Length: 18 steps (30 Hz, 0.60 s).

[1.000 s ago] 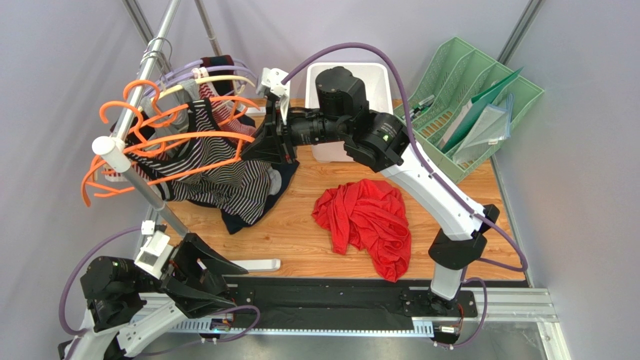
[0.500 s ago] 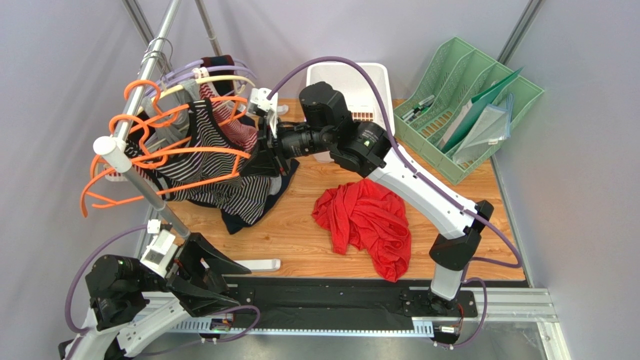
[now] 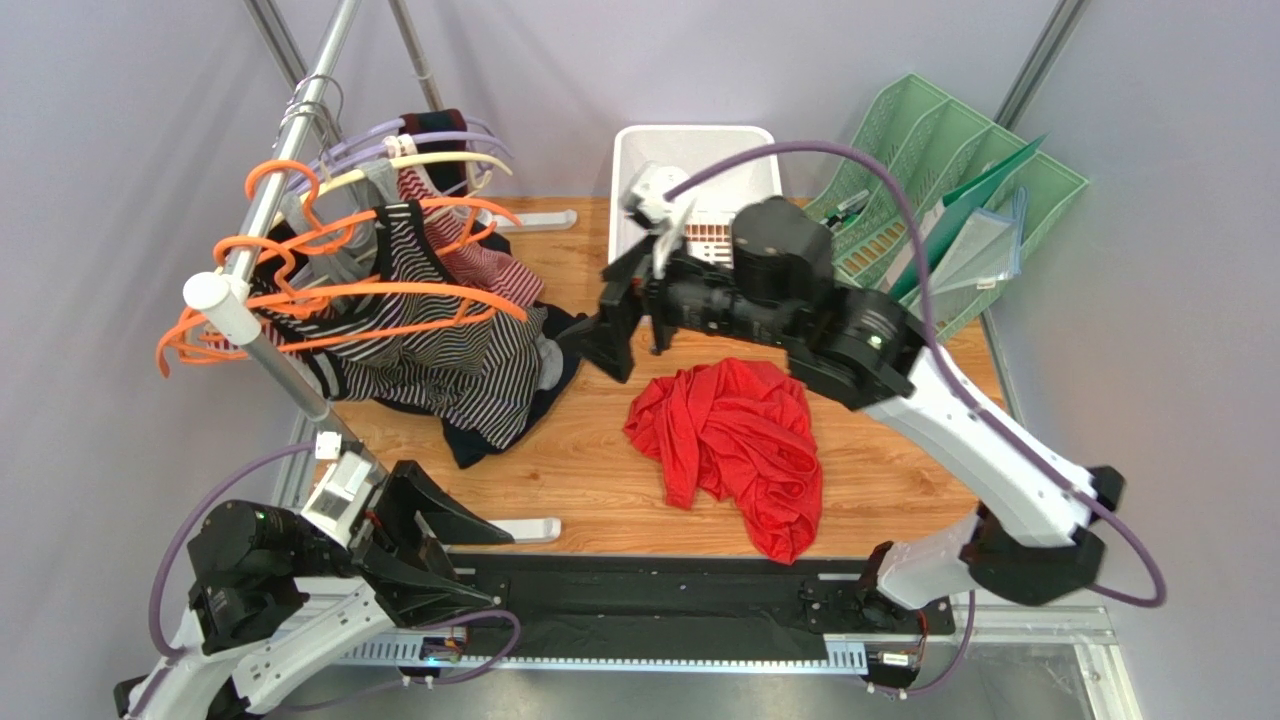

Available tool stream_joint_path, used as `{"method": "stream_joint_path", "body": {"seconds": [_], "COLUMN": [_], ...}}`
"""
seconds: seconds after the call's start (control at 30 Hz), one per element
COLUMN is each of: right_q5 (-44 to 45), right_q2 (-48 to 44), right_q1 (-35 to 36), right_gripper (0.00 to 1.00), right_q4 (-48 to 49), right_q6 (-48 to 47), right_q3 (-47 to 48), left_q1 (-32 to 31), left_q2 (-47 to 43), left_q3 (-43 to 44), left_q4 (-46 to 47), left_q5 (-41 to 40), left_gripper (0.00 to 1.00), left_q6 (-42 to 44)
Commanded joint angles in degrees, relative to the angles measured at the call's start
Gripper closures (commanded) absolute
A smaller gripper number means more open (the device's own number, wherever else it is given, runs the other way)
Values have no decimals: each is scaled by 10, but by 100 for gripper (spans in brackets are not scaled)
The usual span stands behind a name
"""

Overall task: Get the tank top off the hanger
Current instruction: Place the hanger at the clothesline, then pick up the tank top from the center of the board.

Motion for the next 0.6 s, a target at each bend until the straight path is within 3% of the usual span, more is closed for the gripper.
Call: {"method": "stream_joint_path", "body": {"seconds": [0.0,0.23,0.37,0.57], "right_q5": [280,461,420,312], "right_q2": [-92,-143,-123,-69], "right_q1": [-39,-191,-240,-229], "right_gripper": [0,0,0,0], "right_q4": [19,27,27,57], "right_q6": [45,161,234,311], "right_q3": [-82,-280,-374,-475], "left_q1": [0,0,0,0], "left_q2": [19,23,19,27], "left_q3": [-2,-5,-5,-8], "left_q4": [23,24,24,28], "left_q5": [5,5,4,0], "left_gripper": [30,29,29,29], "left_q6": [11,8,4,6]}}
